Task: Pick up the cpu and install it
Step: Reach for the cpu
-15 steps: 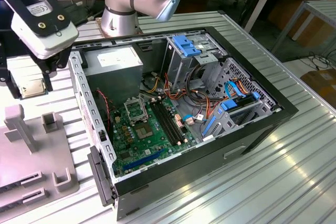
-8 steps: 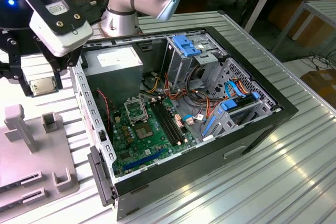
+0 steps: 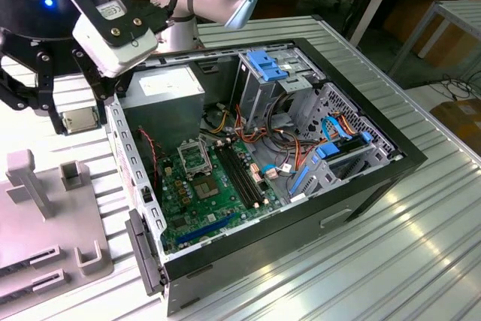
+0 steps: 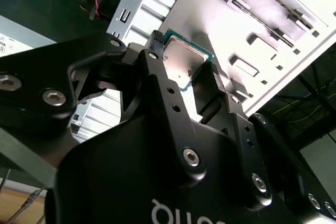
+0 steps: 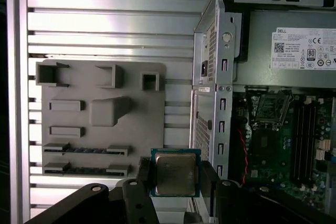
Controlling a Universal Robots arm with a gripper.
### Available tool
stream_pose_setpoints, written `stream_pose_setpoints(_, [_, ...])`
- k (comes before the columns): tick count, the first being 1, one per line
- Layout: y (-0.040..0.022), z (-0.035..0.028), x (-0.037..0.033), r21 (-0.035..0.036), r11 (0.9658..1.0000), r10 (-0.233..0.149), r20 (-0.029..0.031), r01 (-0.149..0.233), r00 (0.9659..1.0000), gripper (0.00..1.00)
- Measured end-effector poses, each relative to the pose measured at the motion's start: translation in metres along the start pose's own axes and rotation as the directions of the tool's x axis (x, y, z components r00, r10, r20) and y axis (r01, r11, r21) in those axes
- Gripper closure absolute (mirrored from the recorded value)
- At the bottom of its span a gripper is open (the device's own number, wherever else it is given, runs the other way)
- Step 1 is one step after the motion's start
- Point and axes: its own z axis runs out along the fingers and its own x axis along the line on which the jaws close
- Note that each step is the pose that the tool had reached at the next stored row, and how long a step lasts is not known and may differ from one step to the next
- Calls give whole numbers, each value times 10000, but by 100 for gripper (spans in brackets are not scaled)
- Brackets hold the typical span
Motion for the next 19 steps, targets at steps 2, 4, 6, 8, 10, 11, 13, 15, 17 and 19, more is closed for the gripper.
stream_pose_setpoints(2, [0, 0, -32, 0, 10000, 1, 0, -1, 10000, 53])
stream_pose_setpoints(4, [-2, 0, -66, 2, 10000, 0, 0, 0, 10000, 53])
stream_pose_setpoints(6, [-2, 1, -101, 2, 10000, 0, 0, 0, 10000, 53])
stream_pose_setpoints(8, [-4, 0, -138, 3, 10000, 0, 0, 0, 10000, 53])
stream_pose_setpoints(10, [-5, 0, -189, 5, 10000, 0, 0, 0, 10000, 53])
stream_pose_setpoints(11, [-5, 0, -207, 5, 10000, -1, -1, 1, 10000, 53])
stream_pose_setpoints(13, [-6, 0, -256, 6, 10000, 0, 0, 0, 10000, 53])
stream_pose_setpoints(15, [-7, 1, -290, 6, 10000, 0, 0, 0, 10000, 53])
stream_pose_setpoints(17, [-8, 0, -325, 8, 10000, 0, -1, 0, 10000, 53])
stream_pose_setpoints(19, [-9, 1, -359, 8, 10000, 0, 0, 0, 10000, 53])
